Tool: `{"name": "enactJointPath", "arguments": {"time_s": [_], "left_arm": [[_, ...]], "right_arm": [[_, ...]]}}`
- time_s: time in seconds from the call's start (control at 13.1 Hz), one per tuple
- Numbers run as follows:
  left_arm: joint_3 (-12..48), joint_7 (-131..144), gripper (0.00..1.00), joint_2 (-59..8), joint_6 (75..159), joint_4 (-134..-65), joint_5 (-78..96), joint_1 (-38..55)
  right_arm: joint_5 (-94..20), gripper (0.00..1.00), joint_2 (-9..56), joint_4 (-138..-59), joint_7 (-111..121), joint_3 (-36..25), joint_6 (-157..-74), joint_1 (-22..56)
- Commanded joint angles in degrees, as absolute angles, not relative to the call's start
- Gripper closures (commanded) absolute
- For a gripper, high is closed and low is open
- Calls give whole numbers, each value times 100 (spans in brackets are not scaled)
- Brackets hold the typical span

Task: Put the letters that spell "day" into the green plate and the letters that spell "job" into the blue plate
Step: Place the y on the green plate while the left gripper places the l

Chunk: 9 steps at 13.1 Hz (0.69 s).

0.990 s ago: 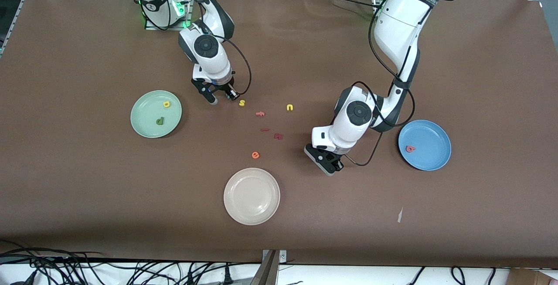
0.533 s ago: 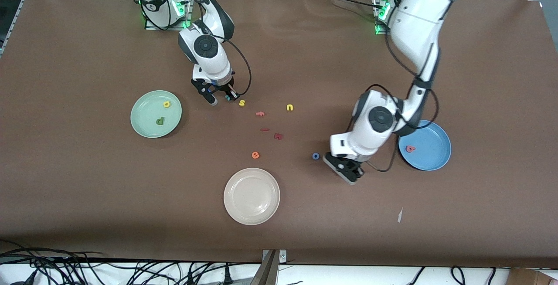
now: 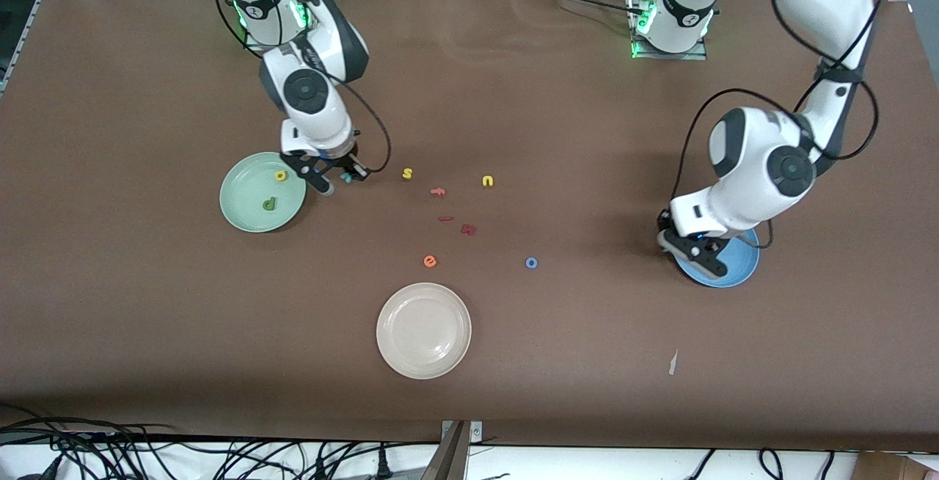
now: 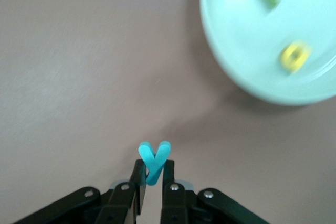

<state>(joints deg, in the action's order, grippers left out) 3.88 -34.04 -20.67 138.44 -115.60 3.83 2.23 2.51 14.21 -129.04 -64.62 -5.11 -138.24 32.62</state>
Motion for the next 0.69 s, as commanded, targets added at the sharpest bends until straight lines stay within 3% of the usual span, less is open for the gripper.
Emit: {"name": "enactJointPath", "arguments": {"time_s": [0.0,0.08,0.15,0.23,0.38,0.46,0.61], "left_arm": [[501,-3963,94,-1854,13965,-11953,-69,-245],[501,-3973,90,-1968,13983,-11944,-279,-411],[501,-3973,77,-2056,14157,-11944,-447,-535],[501,-3981,58,-2152,14255,-11944,-587,-562],[510,-3990,43,-2180,14247,-11936,-677,-554],[510,-3982,42,-2171,14247,-11927,-685,-493],[519,-3886,39,-2127,14221,-11883,-625,-239]], "right_arm": [[281,97,1134,-12981,-5235,-1070,-13465,3270],[273,97,1142,-12999,-4751,-1325,-13474,3270],[272,97,1195,-13016,-4241,-1614,-13508,3270],[238,94,1221,-13017,-3775,-1852,-13509,3270],[220,35,1318,-13017,-3306,-2091,-13517,3243],[202,0,1327,-13017,-3235,-2127,-13526,3234],[185,0,1222,-12964,-3234,-2083,-13474,3252]]}}
